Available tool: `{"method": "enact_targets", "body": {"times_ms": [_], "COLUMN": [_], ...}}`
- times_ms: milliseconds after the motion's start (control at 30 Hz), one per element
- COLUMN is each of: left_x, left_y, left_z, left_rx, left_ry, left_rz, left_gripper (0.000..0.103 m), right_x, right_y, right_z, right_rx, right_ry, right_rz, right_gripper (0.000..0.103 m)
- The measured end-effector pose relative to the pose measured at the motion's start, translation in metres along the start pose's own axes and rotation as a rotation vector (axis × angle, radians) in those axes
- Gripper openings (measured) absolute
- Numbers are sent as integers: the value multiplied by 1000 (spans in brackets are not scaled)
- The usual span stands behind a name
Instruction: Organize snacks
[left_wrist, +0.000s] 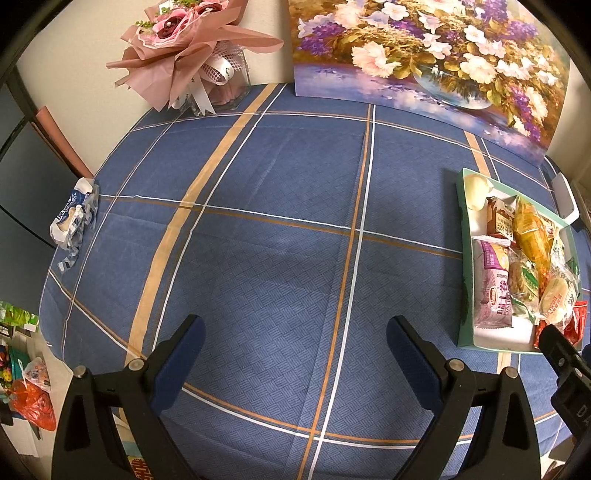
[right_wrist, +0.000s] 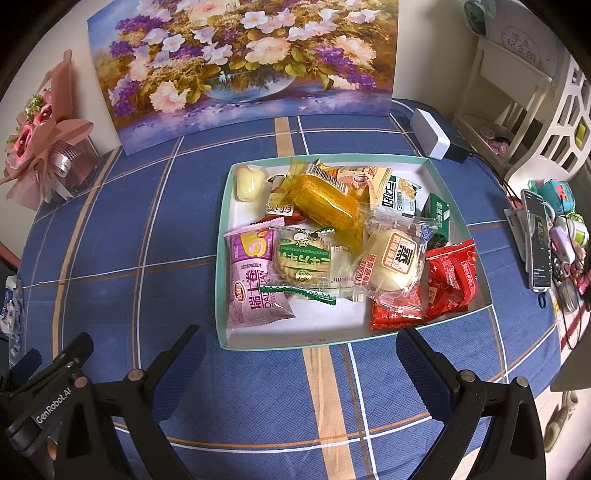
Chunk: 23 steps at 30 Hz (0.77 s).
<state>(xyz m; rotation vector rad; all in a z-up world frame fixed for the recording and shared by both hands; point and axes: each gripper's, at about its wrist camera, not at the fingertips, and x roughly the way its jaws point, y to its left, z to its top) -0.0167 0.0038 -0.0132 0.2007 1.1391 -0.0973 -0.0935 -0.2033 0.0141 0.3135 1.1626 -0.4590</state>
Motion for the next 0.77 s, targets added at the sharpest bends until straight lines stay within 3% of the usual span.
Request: {"method": "enact_targets", "body": {"times_ms": [767], "left_x": [-5], "left_y": [-3], "left_z": [1], "left_rx": [-23], "left_ry": [-15], "left_rz": [8], "left_gripper": [98], "right_x": [4], "right_y": [2], "right_z": [-2], "right_rx": [0], "right_ry": [6], "right_rz": [-2], "right_gripper": [103]}}
